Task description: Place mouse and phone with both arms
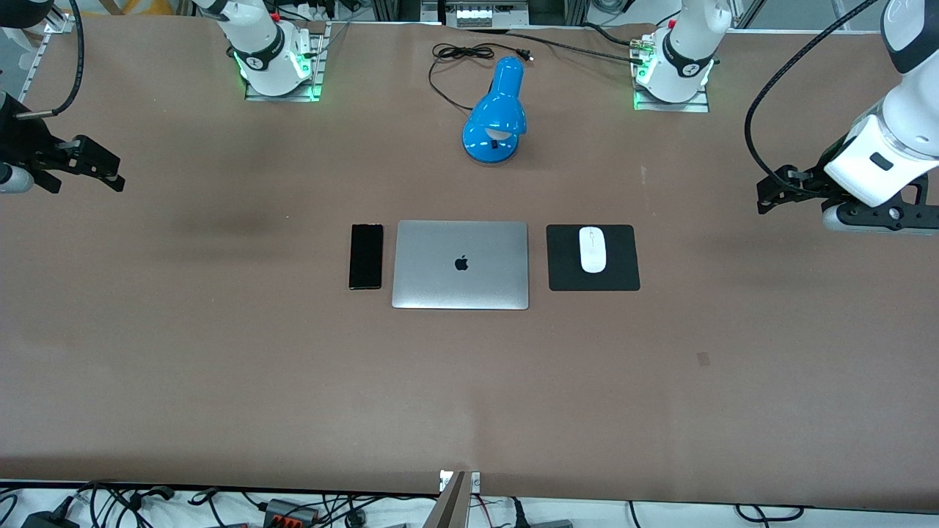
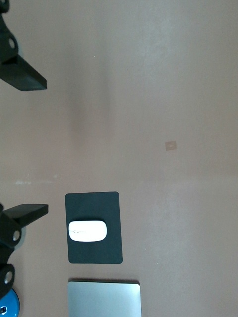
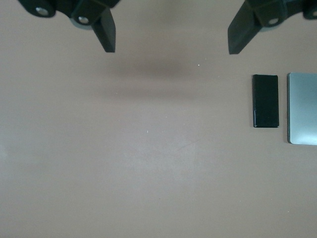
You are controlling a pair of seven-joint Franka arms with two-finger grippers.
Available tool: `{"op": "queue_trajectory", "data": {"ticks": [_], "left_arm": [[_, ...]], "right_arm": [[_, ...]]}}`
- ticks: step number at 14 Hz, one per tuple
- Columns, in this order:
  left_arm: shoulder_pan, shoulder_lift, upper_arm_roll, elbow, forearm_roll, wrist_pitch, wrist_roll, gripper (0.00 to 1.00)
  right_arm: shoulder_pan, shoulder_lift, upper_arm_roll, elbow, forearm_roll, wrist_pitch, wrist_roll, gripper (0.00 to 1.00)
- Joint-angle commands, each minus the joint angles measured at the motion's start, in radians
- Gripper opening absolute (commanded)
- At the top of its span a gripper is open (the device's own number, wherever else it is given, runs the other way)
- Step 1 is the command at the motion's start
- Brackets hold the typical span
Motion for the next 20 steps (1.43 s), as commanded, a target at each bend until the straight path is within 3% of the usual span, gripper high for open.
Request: {"op": "queue_trajectory", "data": {"ticks": [1,20], "left_arm": [[-0.002,-0.011,-0.002,0.006,0.016,-0.026,0.002,1.00],[-0.009,-0.005,-0.004,0.031,0.016,-0.033,-0.006,1.00]], "right_arm": [[-0.007,0.008,0.010,0.020,-0.012,-0.011,0.055,1.00],[-0.004,-0.003,0.013,0.020,-0.005,-0.039,0.040,1.00]]}}
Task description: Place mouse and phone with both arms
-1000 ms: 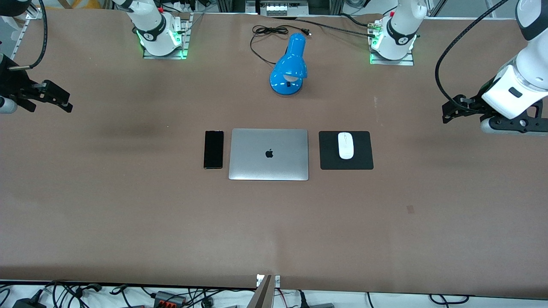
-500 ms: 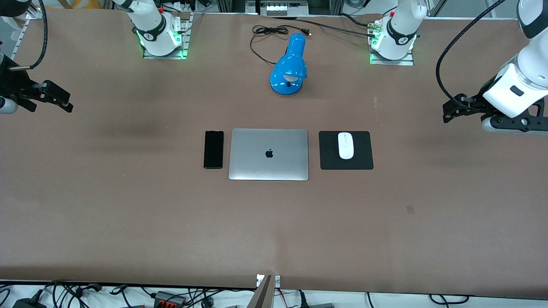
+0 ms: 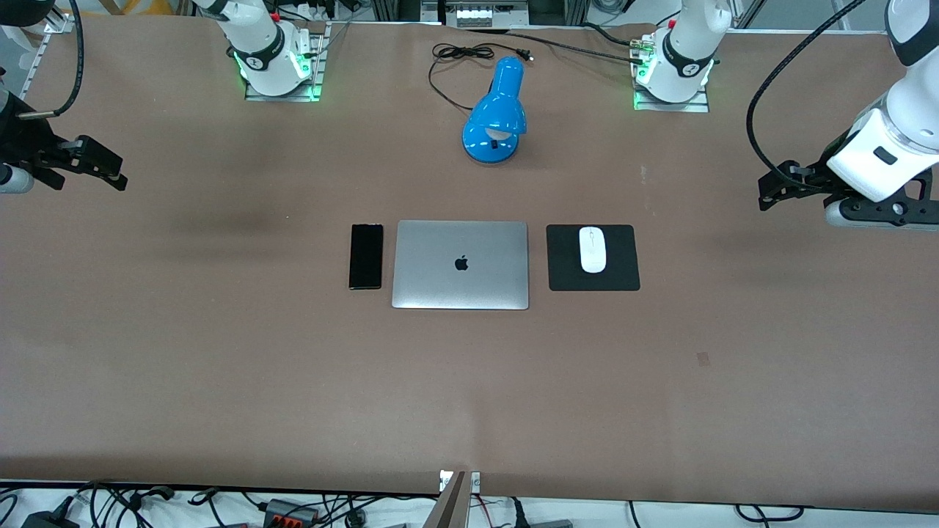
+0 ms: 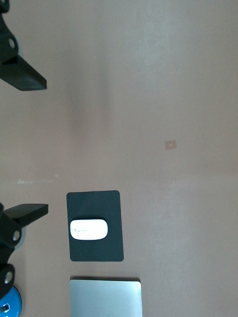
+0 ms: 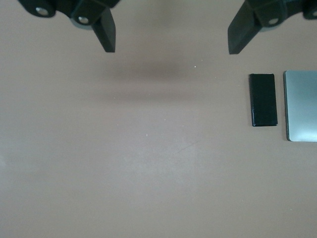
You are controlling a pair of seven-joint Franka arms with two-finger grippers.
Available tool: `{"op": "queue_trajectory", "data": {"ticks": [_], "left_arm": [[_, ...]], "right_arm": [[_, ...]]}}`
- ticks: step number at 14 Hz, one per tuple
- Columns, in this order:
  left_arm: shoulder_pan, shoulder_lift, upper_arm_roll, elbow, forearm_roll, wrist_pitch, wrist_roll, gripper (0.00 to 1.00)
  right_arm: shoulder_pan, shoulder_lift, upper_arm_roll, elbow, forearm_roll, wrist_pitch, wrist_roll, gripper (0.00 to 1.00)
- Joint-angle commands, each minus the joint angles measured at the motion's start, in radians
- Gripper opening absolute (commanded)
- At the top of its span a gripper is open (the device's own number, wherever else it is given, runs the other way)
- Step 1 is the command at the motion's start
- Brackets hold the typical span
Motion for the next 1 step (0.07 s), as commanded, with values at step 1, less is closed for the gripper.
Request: {"op": "queue_trajectory", "data": {"ticks": [1], "left_arm": [[-0.006,-0.002,-0.002,0.016,0.016,-0.019,-0.006,1.00]], "right_arm": [[-0.006,-0.003,0.007,0.015,-0.005,-0.022,0.000,1.00]]}}
